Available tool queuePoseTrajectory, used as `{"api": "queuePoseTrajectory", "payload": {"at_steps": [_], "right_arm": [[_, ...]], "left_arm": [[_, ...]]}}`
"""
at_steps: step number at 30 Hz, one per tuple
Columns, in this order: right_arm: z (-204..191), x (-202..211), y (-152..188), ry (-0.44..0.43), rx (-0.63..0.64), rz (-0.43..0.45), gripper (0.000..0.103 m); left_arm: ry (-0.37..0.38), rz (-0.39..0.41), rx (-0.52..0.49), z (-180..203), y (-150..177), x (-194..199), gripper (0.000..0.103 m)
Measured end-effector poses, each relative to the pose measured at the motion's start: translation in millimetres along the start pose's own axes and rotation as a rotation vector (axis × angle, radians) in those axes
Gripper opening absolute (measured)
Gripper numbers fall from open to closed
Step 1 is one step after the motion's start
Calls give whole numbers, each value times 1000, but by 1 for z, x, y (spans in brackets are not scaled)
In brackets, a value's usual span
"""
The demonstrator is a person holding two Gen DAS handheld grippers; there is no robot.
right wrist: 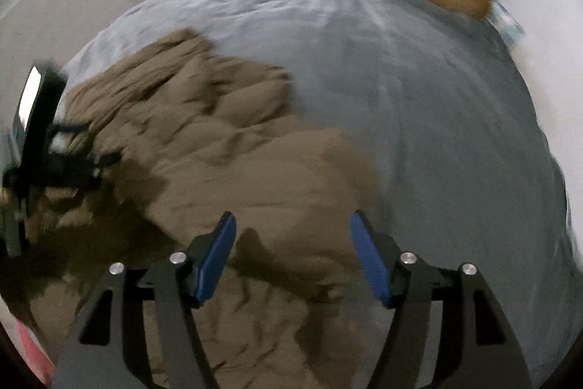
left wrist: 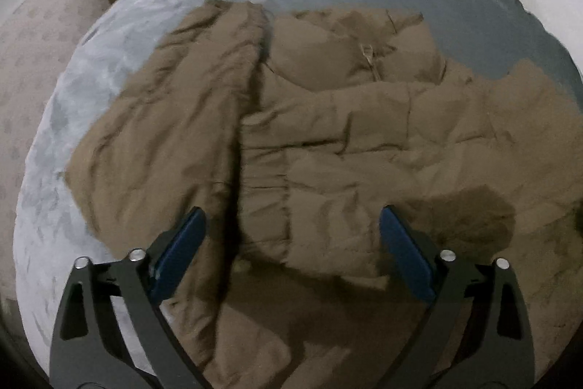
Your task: Fold large clothes
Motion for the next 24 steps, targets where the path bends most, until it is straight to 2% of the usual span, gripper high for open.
{"api": "queuePoseTrajectory", "payload": {"at_steps": [2, 4, 5, 8, 9, 10, 12, 13, 19, 21, 24], "right_arm": [[22, -9, 1, 34, -73, -14, 66], [39, -25, 6, 48, -131, -44, 66], [44, -33, 10, 26, -160, -59, 66], [51, -58, 19, -83, -264, -104, 61], [51, -67, 22, -123, -292, -120, 47], [48, -75, 24, -185, -320, -139, 26], [40, -86, 26, -233, -332, -153, 6], [33, -90, 26, -229, -310, -149, 0], [-12, -101, 14, -239, -219, -113, 0], [-32, -107, 13, -237, -173, -124, 0], [-55, -120, 20, -187, -90, -143, 0]], "left_arm": [[11, -38, -5, 5, 2, -12, 74], [-10, -53, -1, 6, 3, -21, 68], [-16, -51, 0, 6, 3, -23, 65], [-33, -55, 21, 0, 3, -29, 32], [-42, -59, 26, -3, 3, -30, 24], [-52, -60, 27, -6, 3, -30, 11], [-71, -60, 18, -13, 5, -31, 10], [-85, -58, 8, -17, 6, -31, 10], [-175, -23, 40, -52, 18, -15, 7], [-167, -28, 58, -64, 25, -12, 7], [-177, -28, 80, -78, 32, -11, 7]]}}
Point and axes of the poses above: each gripper's, at about its wrist camera, not at the fingertips, and x roughly against the way its jaws point, z to its right, y to its underside, the point moved 3 cm from there along -x, roughly the way its jaws point, and after that the axes turned 1 degree about -x, right-handed, at the moved point
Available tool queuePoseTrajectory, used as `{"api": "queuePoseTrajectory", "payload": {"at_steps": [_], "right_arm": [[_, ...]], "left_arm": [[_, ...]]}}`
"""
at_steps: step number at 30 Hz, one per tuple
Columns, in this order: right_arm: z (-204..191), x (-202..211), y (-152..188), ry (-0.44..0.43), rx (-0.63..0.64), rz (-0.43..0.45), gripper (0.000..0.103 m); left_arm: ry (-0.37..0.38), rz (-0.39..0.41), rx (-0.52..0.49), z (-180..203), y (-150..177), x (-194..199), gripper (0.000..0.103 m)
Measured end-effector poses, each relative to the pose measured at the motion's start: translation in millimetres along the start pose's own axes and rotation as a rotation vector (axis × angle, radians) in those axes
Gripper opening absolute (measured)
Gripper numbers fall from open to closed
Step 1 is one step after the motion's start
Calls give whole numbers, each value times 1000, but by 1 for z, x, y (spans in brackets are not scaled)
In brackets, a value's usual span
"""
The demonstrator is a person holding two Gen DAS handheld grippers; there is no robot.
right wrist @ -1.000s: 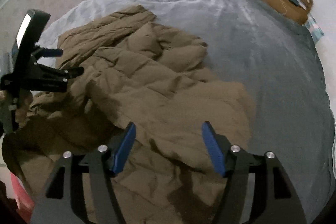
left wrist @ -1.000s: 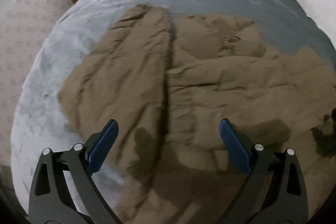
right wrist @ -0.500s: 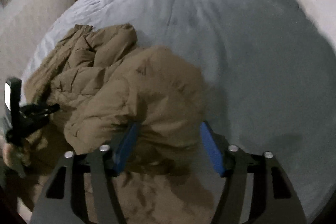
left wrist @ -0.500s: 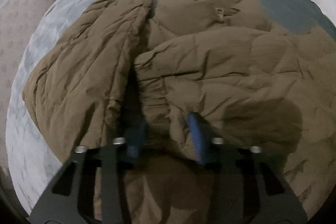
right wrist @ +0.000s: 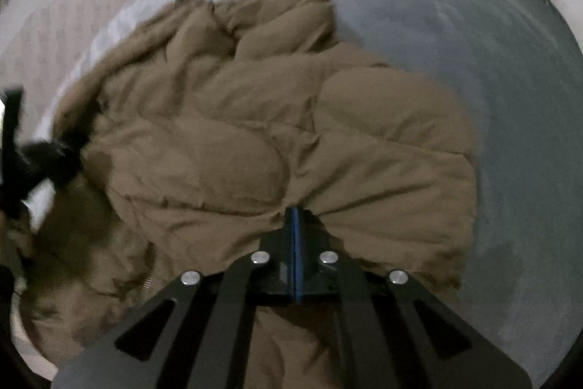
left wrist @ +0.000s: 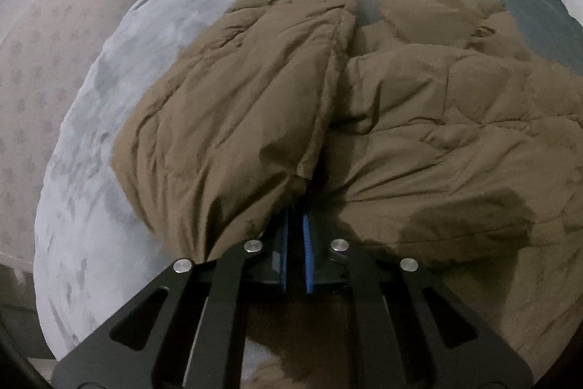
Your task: Fold large clothes
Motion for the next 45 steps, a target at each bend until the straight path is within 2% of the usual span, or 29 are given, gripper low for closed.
{"api": "queuePoseTrajectory", "payload": {"at_steps": [1, 3, 6, 9, 10, 11, 12, 13, 14, 17, 20, 22, 26, 29, 34, 35, 39, 43, 45], "right_arm": [[-5, -10, 2, 48, 29, -9, 0], [-8, -21, 4, 89, 64, -15, 0], [-5, -18, 3, 82, 56, -8, 1], [-1, 7, 0, 33, 37, 41, 3], [3, 19, -2, 27, 27, 74, 12], [9, 30, -5, 25, 9, 106, 24], [13, 35, -7, 27, -9, 129, 61], [21, 42, -11, 35, -40, 177, 73], [29, 47, -13, 48, -60, 209, 73], [48, 43, -22, 86, -130, 217, 73], [56, 30, -29, 121, -139, 213, 71], [52, 15, -33, 170, -102, 186, 53], [54, -6, -35, 199, -65, 126, 51], [61, -27, -31, 181, -71, 65, 52], [65, -45, -31, 171, -92, 29, 53], [66, -45, -31, 169, -94, 24, 53], [66, -29, -32, 142, -123, 42, 55], [59, 10, -24, 83, -147, 130, 55], [52, 25, -15, 69, -149, 155, 55]], "left_arm": [[-35, -4, 0, 3, -4, -6, 7], [-8, -18, 20, -3, 0, -10, 7], [18, -6, 27, -3, -4, -5, 7], [67, 33, 15, 4, -10, 17, 10], [83, 48, 16, 4, -11, 26, 18], [98, 56, 13, 8, -14, 31, 35], [123, 60, 7, 14, -16, 34, 46], [152, 65, -3, 20, -20, 38, 60], [160, 87, -19, 30, -25, 43, 65], [122, 115, -62, 53, -45, 42, 76], [127, 67, -64, 62, -70, 26, 76], [108, 33, -56, 50, -70, 12, 76], [76, -20, -68, 55, -69, -18, 75], [74, -36, -88, 58, -70, -30, 75], [37, -52, -114, 63, -73, -41, 77], [36, -54, -112, 51, -65, -31, 78], [37, -64, -89, 46, -69, -20, 77], [49, -32, -71, 36, -60, 10, 77], [67, -13, -55, 28, -52, 26, 80]]}}
Point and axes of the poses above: each gripper's, at about its wrist camera, not at the fingertips, and x roughly against the way its jaws point, z to its right, y to its underside, the point moved 3 cm from there along -x, roughly the way its jaws point, and after that the axes turned 1 degree about -x, right-handed, at the moved point
